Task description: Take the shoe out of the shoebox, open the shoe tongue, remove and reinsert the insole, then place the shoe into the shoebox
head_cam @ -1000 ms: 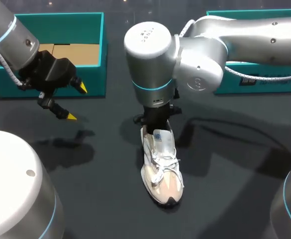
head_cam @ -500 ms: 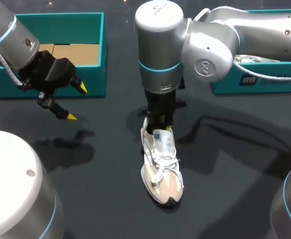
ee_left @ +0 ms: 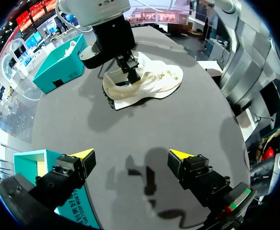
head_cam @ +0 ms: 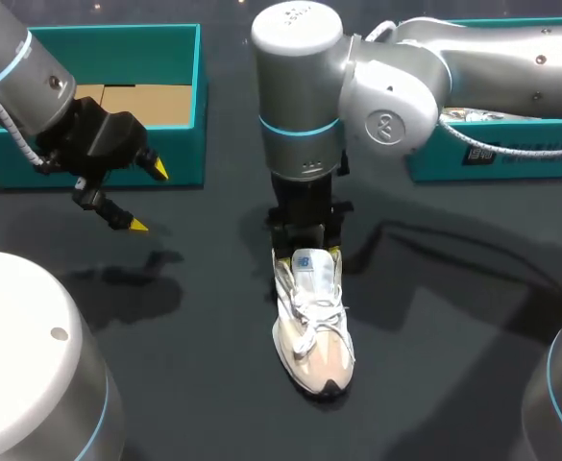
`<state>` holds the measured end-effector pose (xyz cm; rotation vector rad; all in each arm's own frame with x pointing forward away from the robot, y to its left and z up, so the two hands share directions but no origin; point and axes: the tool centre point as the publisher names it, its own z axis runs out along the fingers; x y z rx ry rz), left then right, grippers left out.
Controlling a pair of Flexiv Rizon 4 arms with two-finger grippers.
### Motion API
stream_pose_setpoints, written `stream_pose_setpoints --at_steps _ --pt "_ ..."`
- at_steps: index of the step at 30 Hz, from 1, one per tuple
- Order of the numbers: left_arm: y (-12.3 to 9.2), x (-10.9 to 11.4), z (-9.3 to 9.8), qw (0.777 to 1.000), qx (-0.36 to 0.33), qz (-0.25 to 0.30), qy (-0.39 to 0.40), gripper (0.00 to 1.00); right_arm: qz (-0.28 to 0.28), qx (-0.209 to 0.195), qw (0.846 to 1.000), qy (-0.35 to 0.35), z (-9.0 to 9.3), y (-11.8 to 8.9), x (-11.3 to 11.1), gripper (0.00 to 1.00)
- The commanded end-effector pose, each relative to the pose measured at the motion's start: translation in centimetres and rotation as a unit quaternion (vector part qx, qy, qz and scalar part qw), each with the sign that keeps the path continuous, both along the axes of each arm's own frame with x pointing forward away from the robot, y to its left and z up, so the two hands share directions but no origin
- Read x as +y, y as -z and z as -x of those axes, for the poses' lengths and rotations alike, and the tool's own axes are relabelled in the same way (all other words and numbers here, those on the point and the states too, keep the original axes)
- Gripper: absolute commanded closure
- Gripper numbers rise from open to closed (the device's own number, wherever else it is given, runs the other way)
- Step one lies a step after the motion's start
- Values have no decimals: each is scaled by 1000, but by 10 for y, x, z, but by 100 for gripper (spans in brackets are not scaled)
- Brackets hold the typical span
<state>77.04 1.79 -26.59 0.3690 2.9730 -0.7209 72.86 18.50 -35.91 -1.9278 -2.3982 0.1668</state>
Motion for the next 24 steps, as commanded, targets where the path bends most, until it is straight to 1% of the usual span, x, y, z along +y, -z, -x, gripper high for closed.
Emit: stream_pose_setpoints --at_steps 1,8,14,18,24 --pt "0 1 1 1000 -1 -1 0 0 -2 0 1000 0 3 2 -1 0" --pt "0 1 1 1000 -1 -1 0 0 -11 -4 1000 2 5 -1 -2 0" --pt "0 1 1 1000 -1 -1 0 0 -7 -32 999 4 6 -10 -3 0" --pt "0 1 1 1000 -1 -1 0 0 -5 -42 999 8 7 -16 -6 0" --pt "0 1 1 1000 -1 -1 0 0 -6 -67 998 17 9 -30 -10 0"
